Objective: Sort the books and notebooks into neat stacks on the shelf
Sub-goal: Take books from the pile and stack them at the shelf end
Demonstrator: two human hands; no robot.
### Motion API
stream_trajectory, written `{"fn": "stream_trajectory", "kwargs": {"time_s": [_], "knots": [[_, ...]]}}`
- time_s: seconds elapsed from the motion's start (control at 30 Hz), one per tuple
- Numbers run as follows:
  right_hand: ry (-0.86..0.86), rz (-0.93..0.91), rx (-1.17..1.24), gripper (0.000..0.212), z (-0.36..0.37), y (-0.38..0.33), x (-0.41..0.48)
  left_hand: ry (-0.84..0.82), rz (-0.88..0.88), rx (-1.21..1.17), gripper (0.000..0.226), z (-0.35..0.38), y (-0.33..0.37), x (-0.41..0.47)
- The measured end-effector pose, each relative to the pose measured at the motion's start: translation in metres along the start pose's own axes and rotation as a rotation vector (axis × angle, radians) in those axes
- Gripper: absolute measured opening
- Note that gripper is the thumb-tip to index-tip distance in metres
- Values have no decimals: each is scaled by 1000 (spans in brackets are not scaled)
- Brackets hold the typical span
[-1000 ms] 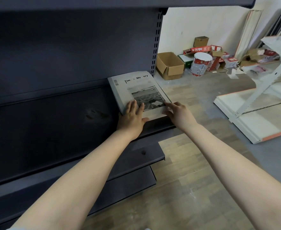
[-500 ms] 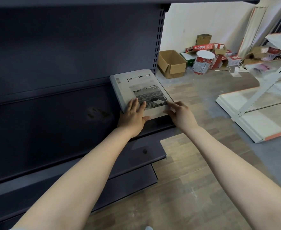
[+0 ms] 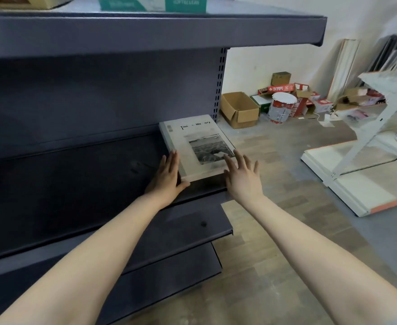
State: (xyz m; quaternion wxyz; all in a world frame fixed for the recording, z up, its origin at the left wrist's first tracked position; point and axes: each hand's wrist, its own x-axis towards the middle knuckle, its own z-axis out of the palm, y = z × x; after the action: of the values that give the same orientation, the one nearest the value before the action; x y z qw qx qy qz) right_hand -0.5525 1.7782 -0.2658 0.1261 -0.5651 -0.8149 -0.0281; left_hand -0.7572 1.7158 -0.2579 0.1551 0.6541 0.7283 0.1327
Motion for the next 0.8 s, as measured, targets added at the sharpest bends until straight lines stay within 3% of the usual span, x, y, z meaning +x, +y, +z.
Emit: {"fn": "stream_trajectory", "kwargs": {"time_s": [0.37,0.8], "knots": [[13,-342,58,49,-11,-115,-3,104,-108,168,76,-52,-91,-82],[41,-779,252,45,-31,-316,-36,454,-355,221,61,-138,-213,-233]]}}
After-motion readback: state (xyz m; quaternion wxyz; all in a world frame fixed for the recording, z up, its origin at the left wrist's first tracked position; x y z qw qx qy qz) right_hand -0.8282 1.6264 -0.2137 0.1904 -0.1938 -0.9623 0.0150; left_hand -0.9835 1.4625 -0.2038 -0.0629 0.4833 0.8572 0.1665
